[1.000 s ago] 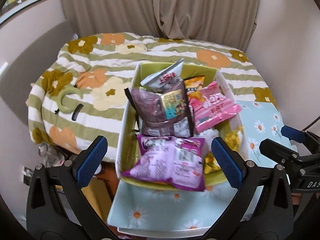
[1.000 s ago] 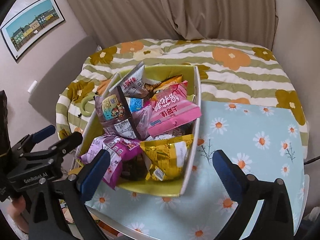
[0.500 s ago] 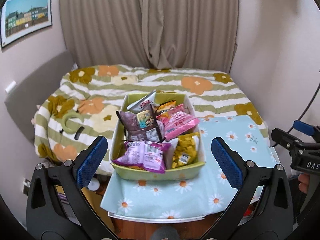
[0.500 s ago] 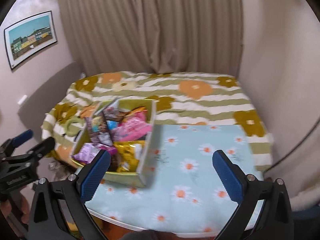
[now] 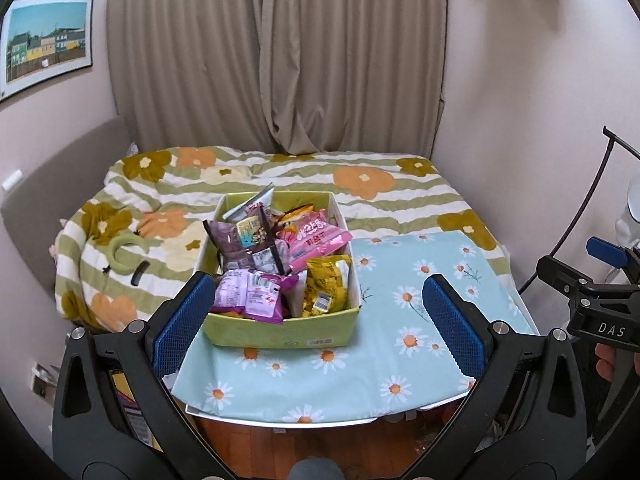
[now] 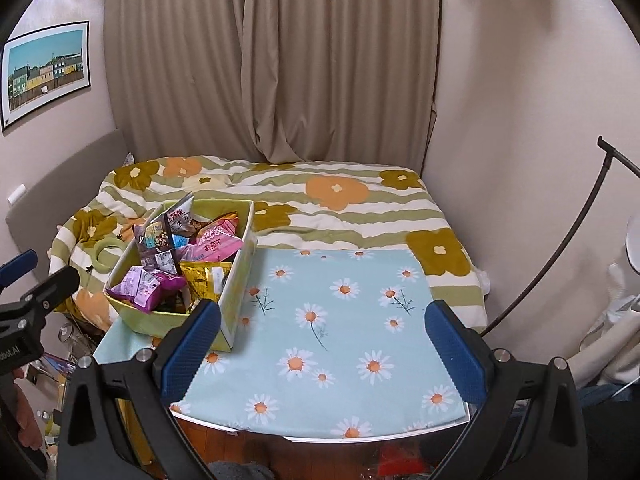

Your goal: Organize snacks

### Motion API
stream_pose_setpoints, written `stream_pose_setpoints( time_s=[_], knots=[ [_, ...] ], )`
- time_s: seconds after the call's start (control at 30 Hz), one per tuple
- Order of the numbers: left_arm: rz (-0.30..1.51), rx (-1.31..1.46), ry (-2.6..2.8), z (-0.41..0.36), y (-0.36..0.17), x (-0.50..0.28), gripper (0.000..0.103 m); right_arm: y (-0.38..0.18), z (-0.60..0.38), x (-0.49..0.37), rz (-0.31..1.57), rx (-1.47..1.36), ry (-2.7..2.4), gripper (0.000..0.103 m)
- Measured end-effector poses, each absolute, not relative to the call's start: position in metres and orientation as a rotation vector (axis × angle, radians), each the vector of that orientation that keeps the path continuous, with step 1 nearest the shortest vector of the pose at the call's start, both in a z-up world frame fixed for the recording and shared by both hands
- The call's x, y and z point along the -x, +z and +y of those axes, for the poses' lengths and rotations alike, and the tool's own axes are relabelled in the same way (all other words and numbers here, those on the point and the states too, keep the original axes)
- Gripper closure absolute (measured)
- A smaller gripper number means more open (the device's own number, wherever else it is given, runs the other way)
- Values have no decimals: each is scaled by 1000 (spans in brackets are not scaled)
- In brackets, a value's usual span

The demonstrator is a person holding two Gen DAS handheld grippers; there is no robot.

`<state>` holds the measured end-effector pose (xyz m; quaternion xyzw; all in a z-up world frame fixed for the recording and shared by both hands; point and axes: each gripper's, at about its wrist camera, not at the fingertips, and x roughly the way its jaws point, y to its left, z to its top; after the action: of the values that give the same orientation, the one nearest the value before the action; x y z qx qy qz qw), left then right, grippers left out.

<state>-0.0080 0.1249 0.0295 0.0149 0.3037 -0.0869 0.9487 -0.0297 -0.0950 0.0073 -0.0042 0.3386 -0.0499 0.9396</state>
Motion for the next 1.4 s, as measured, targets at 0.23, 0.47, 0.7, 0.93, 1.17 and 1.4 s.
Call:
stream_pose_setpoints(
  time_s=[0.23, 0.47, 0.7, 0.93, 1.17, 1.4],
  knots=[
    [609, -22, -189, 121, 32, 11, 0, 9, -95, 34, 676, 5, -98, 1],
    [603, -21, -190, 118, 33, 11, 0, 9, -96, 35, 675, 2, -97, 1],
    [602, -25, -191, 116, 32, 9, 0, 10, -98, 32, 674, -5, -103, 1],
    [599, -30, -191, 114, 33, 8, 0, 10, -100, 32, 675, -6, -103, 1],
    [601, -29, -191, 114, 34, 7, 0, 9, -101, 33, 680, -10, -106, 1],
    [601, -28, -191, 115, 33, 7, 0, 9, -101, 33, 677, -11, -109, 1]
  ],
)
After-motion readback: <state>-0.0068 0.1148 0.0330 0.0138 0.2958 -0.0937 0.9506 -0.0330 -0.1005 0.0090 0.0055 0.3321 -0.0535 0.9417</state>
